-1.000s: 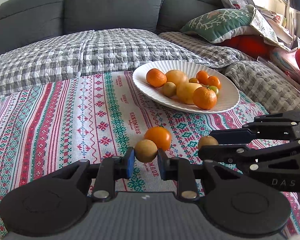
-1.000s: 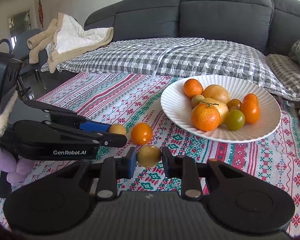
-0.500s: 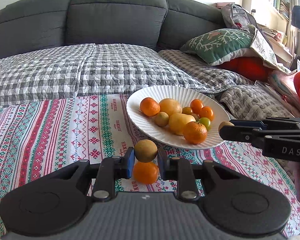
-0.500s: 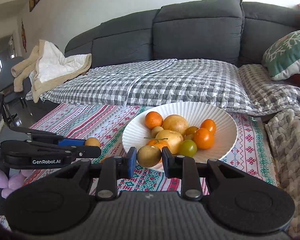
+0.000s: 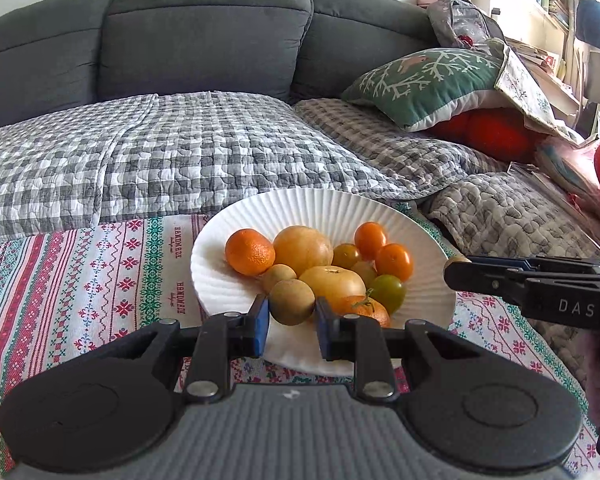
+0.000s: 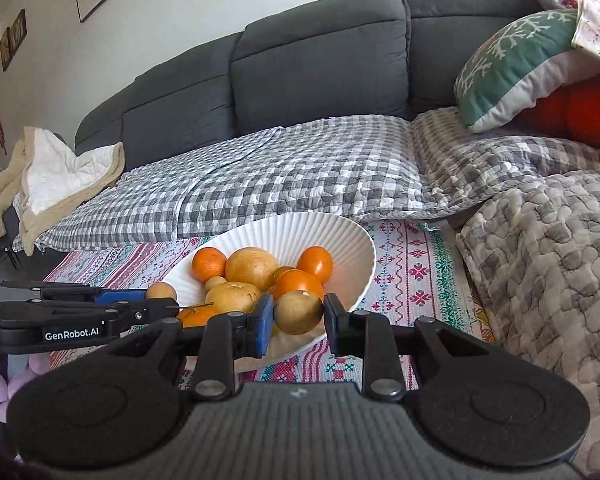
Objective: Organize fruits
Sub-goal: 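Carry both small brown fruits into the white plate and open both tools, then withdraw both tools and close the right tool on a green tomato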
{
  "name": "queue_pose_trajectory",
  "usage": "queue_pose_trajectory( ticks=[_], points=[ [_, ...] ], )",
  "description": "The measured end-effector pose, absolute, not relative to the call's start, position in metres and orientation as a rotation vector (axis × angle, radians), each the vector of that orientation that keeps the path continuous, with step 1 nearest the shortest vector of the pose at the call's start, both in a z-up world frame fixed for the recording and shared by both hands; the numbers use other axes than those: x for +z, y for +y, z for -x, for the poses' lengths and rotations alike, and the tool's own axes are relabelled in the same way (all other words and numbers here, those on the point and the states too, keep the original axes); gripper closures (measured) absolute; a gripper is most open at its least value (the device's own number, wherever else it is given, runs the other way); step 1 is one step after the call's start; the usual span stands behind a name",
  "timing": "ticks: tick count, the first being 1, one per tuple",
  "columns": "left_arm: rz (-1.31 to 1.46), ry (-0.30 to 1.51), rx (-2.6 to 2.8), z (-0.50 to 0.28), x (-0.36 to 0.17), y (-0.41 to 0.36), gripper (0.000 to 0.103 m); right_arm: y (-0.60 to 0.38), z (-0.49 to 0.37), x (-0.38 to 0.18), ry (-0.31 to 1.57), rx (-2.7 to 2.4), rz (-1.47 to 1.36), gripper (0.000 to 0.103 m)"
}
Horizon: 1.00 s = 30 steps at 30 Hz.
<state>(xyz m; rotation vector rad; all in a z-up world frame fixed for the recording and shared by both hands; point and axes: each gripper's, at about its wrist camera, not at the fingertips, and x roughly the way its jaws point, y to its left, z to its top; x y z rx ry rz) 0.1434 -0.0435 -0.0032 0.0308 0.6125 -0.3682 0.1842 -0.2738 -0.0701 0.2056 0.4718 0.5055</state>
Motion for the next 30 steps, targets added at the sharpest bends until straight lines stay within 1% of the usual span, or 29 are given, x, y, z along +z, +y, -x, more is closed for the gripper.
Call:
queue_pose_trajectory(
  ticks=[15, 18, 21, 23, 24, 25, 26, 27, 28, 29, 30],
  points=[
    [-0.039, 0.642, -0.365, -0.154, -0.015, -0.048, 0.091, -0.266, -0.189, -0.076, 0.489, 0.517, -0.188, 0.078],
    [-0.038, 0.640, -0.360, -0.154, -0.014, -0.048, 0.089, -0.265, -0.188, -0.075, 0.488, 0.516, -0.186, 0.076],
    [-0.038, 0.636, -0.355, -0.152, -0.012, -0.046, 0.080, -0.265, -0.186, -0.073, 0.483, 0.516, -0.185, 0.069],
    [-0.037, 0.633, -0.346, -0.149, -0.009, -0.044, 0.068, -0.266, -0.184, -0.072, 0.480, 0.515, -0.185, 0.062],
    [-0.037, 0.630, -0.341, -0.147, -0.008, -0.043, 0.066, -0.266, -0.183, -0.071, 0.480, 0.515, -0.185, 0.059],
    [-0.036, 0.625, -0.340, -0.144, -0.006, -0.041, 0.062, -0.267, -0.181, -0.070, 0.481, 0.516, -0.184, 0.053],
    [-0.036, 0.627, -0.333, -0.142, -0.004, -0.040, 0.052, -0.267, -0.180, -0.069, 0.481, 0.518, -0.183, 0.046],
    [-0.035, 0.628, -0.324, -0.139, -0.003, -0.038, 0.047, -0.268, -0.178, -0.068, 0.480, 0.521, -0.178, 0.043],
    [-0.031, 0.625, -0.323, -0.136, -0.001, -0.036, 0.041, -0.268, -0.175, -0.067, 0.479, 0.522, -0.172, 0.038],
    [-0.029, 0.623, -0.323, -0.132, 0.001, -0.034, 0.038, -0.269, -0.173, -0.066, 0.479, 0.522, -0.166, 0.034],
    [-0.031, 0.625, -0.324, -0.128, 0.002, -0.031, 0.035, -0.269, -0.171, -0.066, 0.480, 0.522, -0.161, 0.031]
  ],
)
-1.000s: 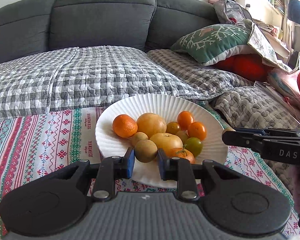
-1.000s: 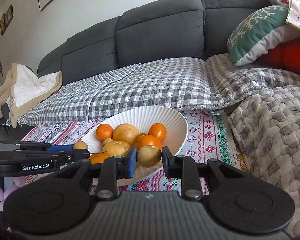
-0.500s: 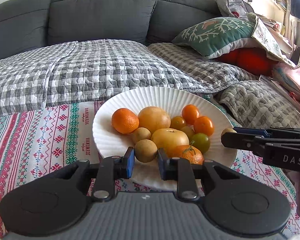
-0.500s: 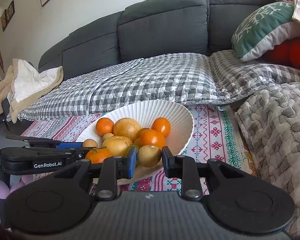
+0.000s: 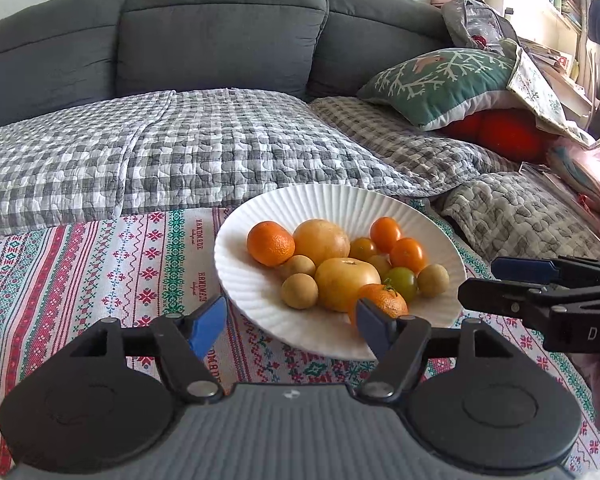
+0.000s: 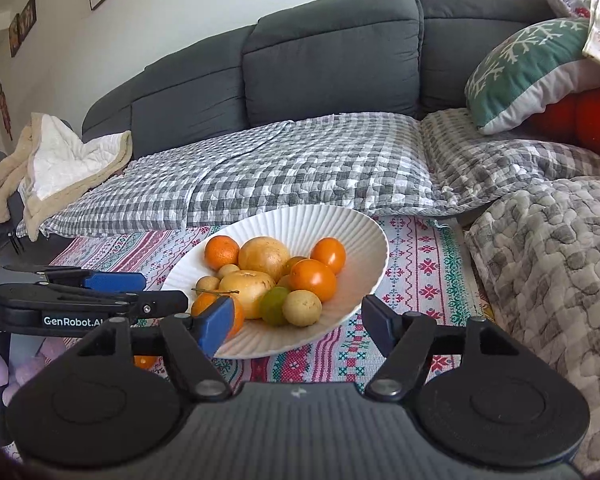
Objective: Organize fruits
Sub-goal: 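Withdraw both tools and close the right tool on a green tomato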
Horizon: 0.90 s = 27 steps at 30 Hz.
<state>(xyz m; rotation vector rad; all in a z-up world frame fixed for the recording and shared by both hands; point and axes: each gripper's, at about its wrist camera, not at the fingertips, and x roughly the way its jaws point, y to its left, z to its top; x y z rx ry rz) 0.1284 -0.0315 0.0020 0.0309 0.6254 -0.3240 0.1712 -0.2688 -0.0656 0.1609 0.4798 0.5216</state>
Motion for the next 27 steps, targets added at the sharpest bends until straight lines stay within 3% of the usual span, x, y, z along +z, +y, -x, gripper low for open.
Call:
queue_pose_trajectory(
  ticks=[5, 11, 27],
  points=[
    [-0.056, 0.637, -0.308, -0.109, 0.006, -0.023, 0.021, -0.271, -0.162, -0.062, 0.490, 0.528, -0.146, 0.015],
    [-0.050, 0.669, -0.283, -0.084, 0.009, -0.007, 0.009, -0.271, -0.149, -0.059, 0.493, 0.545, -0.123, 0.005],
    [-0.004, 0.755, -0.262, -0.041, -0.004, 0.034, 0.009, -0.240, -0.096, -0.064, 0.536, 0.668, -0.004, 0.001]
  ],
)
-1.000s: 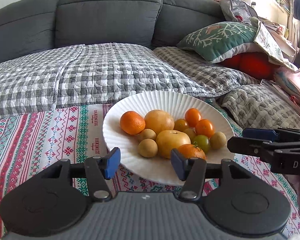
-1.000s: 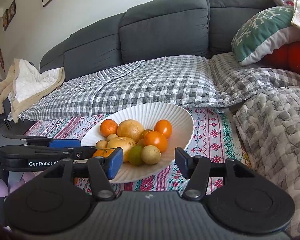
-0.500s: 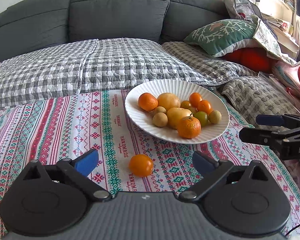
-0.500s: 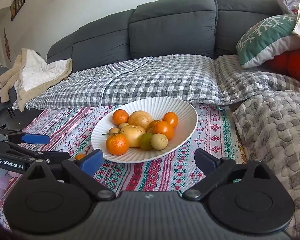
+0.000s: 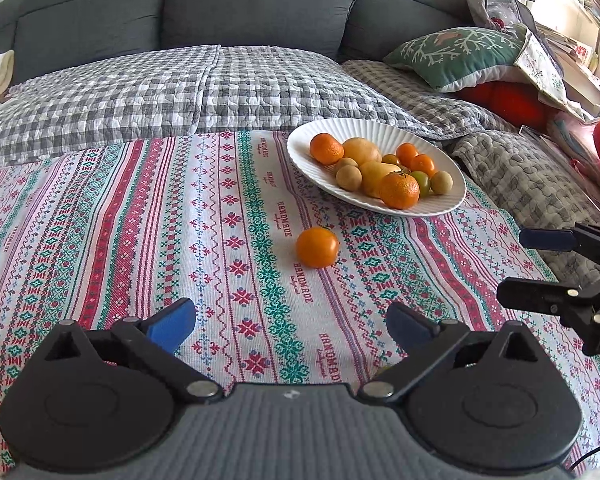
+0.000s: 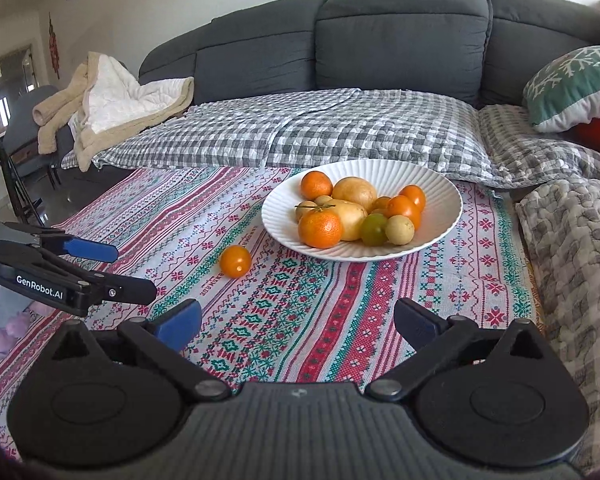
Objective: Organize fruits
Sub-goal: 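Withdraw both tools and close the right tool on a green tomato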
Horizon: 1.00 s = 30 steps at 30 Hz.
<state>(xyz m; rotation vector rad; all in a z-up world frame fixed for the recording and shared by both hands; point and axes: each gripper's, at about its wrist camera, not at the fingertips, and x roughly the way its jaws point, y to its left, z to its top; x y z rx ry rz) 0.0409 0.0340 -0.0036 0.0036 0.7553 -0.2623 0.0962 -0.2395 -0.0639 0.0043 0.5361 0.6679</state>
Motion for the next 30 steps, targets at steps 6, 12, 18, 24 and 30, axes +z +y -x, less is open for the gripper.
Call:
queue_pose_trajectory(
  ticks=[6, 12, 18, 24, 30],
  points=[
    [-0.033, 0.756, -0.271, -0.034, -0.009, 0.038, 0.009, -0.223, -0.082, -0.072, 0.540, 0.724, 0.041, 0.001],
    [-0.052, 0.754, -0.273, -0.032, -0.014, 0.042, 0.009, -0.202, -0.072, -0.084, 0.559, 0.810, 0.080, 0.008],
    [-0.052, 0.754, -0.272, -0.032, -0.015, 0.044, 0.009, -0.183, -0.068, -0.089, 0.590, 0.871, 0.123, 0.030],
    [-0.059, 0.752, -0.269, -0.032, -0.016, 0.048, 0.009, -0.171, -0.069, -0.089, 0.593, 0.890, 0.140, 0.051],
    [-0.056, 0.752, -0.260, -0.034, -0.018, 0.054, 0.009, -0.163, -0.068, -0.090, 0.602, 0.918, 0.167, 0.075]
  ],
)
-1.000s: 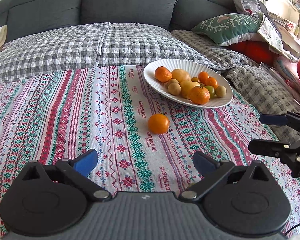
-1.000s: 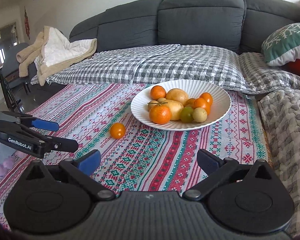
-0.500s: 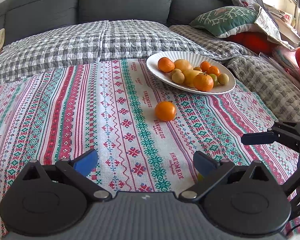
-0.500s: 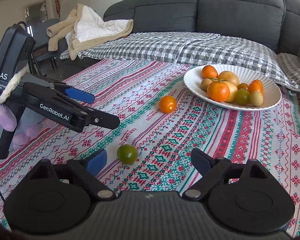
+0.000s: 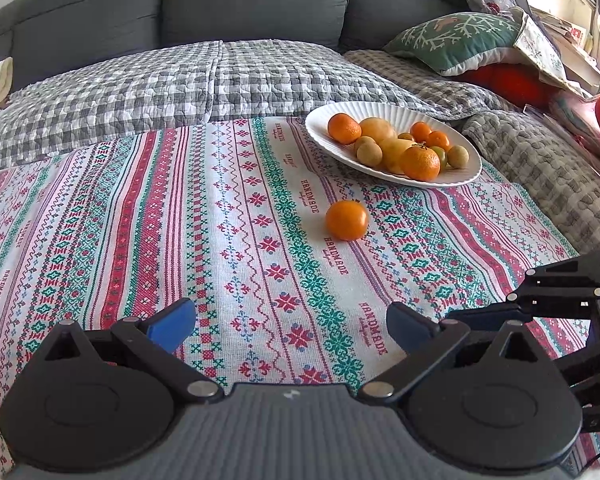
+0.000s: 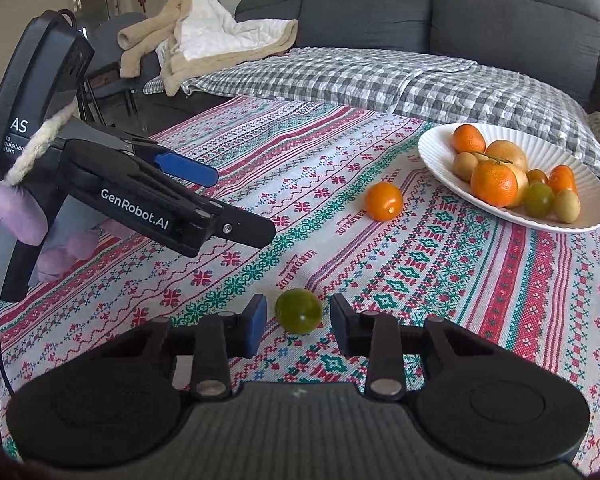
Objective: Organize fruits
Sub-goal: 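Withdraw both tools and close the right tool on a green tomato, then grasp the orange mandarin with the left tool while the right holds the green tomato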
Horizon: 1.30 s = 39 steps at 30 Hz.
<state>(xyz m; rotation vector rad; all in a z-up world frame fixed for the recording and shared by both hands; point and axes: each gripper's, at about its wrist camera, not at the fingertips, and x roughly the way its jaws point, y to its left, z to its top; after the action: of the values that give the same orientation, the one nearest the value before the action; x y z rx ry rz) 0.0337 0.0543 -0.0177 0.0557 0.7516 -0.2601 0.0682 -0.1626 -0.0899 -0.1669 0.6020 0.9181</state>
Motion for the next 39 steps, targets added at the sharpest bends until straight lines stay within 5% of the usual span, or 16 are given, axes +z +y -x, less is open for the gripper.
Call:
queue_pose_trajectory(
  ticks=[18, 32, 39],
  points=[
    [-0.081, 0.686, -0.280, -0.055, -0.030, 0.028, 0.012, -0.189, -0.087, -0.088, 0.588, 0.822, 0.141, 0.080],
    [-0.075, 0.671, -0.295, -0.087, -0.042, -0.001, 0.057, -0.212, -0.103, -0.092, 0.584, 0.756, 0.080, 0.080],
    [-0.030, 0.674, -0.266, -0.099, -0.041, -0.004, 0.069, -0.214, -0.108, -0.092, 0.584, 0.745, 0.065, 0.080]
  ],
)
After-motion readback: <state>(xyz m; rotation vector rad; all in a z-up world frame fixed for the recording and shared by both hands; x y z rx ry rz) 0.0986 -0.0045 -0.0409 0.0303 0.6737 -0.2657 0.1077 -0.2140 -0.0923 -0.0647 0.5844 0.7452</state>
